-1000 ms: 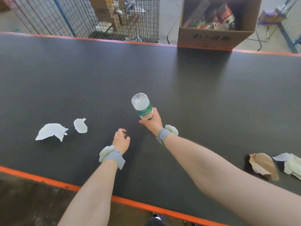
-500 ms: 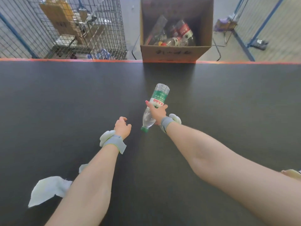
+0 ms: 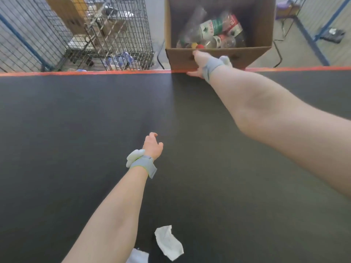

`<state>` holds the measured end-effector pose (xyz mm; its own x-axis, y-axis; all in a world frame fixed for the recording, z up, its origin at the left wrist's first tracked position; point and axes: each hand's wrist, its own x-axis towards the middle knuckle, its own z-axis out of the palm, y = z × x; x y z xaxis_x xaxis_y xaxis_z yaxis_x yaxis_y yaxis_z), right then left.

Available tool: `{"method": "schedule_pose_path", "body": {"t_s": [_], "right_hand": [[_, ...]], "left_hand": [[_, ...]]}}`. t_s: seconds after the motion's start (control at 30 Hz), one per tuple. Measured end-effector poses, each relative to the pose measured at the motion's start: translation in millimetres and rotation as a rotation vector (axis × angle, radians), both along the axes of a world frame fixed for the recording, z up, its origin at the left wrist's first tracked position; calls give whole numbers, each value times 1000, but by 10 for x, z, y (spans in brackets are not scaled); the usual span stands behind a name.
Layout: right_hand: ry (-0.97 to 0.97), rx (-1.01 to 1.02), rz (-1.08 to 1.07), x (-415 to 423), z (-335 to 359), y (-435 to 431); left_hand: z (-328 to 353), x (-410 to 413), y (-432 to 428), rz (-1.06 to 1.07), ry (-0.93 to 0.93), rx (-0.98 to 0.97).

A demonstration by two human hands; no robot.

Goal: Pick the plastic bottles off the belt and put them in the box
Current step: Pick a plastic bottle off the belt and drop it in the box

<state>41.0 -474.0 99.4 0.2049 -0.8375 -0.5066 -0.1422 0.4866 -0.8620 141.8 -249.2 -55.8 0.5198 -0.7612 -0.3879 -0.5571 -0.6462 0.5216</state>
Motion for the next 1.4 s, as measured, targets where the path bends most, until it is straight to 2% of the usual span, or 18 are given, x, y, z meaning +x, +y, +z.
{"method": "schedule_pose_path", "body": {"t_s": [0.1, 0.2, 0.5, 0.6, 0.77, 0.9, 1.0, 1.13, 1.27, 1.4], "right_hand": [[-42, 91, -10, -79, -187, 153], [21, 141, 36, -96, -272, 511], [153, 119, 160, -480, -550, 1707], [342, 107, 304, -678, -815, 2211], [723, -132, 650, -1081, -1280, 3136], [963, -130, 976, -1513, -1691, 3795], [1070, -76, 901, -1667, -1886, 4053], [1082, -103, 743, -1596, -1775, 4178], [955, -252, 782, -1295, -1589, 4308], [839, -286, 917, -1061, -1487, 4502]], "left_hand": [[36, -154, 220, -73, -13, 61], [108, -242, 389, -114, -32, 112], [282, -535, 1247, -144, -102, 268], [223, -621, 1640, -176, -108, 341], [62, -809, 2297, -244, -274, 510], [33, -944, 2801, -225, -370, 590], [-71, -898, 3120, -187, -346, 651], [-82, -890, 3360, -237, -221, 580], [42, -828, 3434, -249, -335, 461], [124, -638, 3659, -150, -418, 522]]}}
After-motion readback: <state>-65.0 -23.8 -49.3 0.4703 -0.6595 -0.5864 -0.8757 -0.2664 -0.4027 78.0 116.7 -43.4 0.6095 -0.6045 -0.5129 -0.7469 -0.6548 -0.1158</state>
